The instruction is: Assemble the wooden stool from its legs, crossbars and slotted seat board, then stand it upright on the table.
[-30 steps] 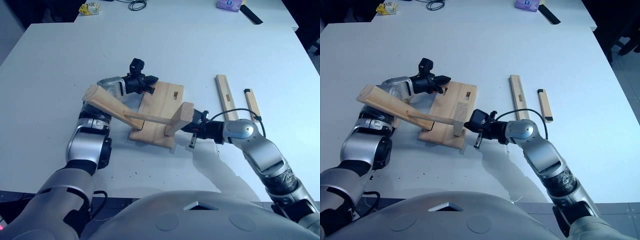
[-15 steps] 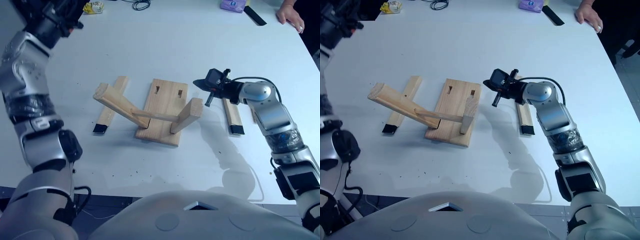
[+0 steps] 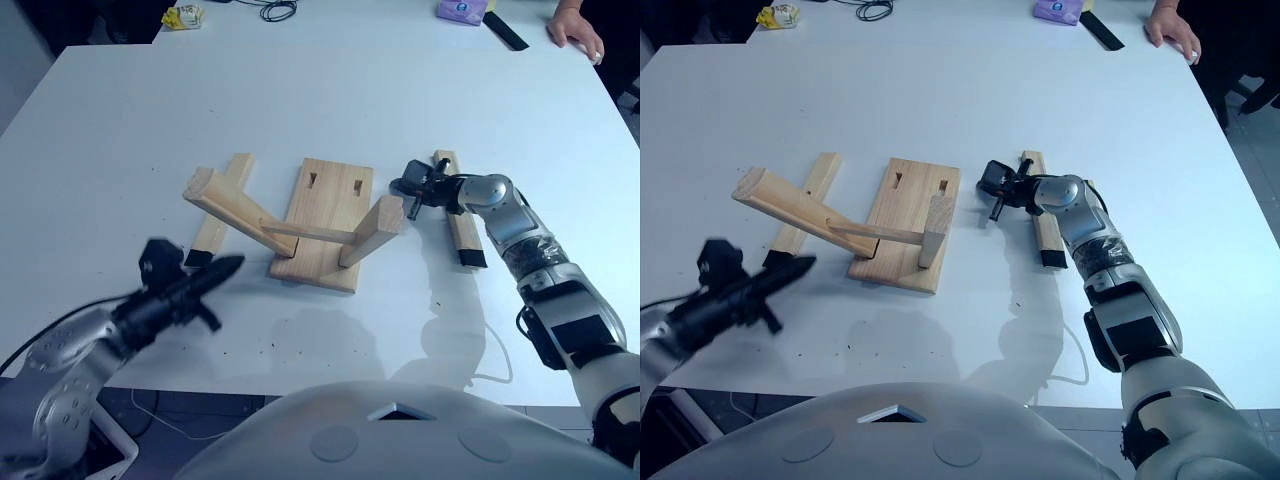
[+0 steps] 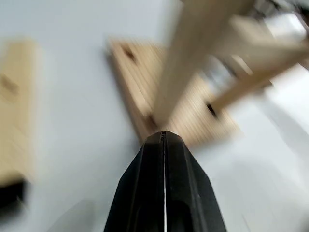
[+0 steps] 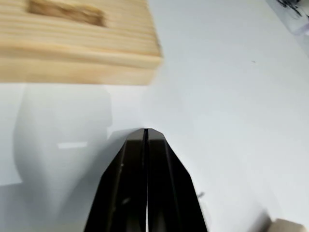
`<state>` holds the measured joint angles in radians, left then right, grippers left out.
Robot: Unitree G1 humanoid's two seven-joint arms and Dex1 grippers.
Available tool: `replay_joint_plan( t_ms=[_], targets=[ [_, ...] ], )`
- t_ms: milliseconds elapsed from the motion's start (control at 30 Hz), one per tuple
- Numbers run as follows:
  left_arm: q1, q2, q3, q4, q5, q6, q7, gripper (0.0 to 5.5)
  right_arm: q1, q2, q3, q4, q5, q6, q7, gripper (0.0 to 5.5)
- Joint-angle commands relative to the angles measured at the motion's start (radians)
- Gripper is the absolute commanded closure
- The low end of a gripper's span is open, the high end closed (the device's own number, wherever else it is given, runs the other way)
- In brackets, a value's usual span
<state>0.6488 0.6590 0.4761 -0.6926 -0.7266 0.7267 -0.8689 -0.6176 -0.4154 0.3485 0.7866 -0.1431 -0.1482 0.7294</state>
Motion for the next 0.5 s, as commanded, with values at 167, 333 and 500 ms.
replay_joint_plan(
  t_ms=[167,333,500],
  targets=[
    [-0.091,0.107,-0.124,0.149,0.106,-0.122,-0.134,5.5,-0.101,0.079,-0.052,0.119,-0.001,-0.07,-0.057,5.48],
    [-0.25,0.06,-0.315,0.153,0.112,-0.107,-0.104,5.5,-0.171,0.127,-0.066,0.145,-0.011,-0.091,-0.064,5.48],
    [-0.25,0.047,-0.403,0.143,0.138,-0.124,-0.085,5.5,-0.205,0.175,-0.062,0.184,-0.008,-0.097,-0.003,5.48]
  ],
)
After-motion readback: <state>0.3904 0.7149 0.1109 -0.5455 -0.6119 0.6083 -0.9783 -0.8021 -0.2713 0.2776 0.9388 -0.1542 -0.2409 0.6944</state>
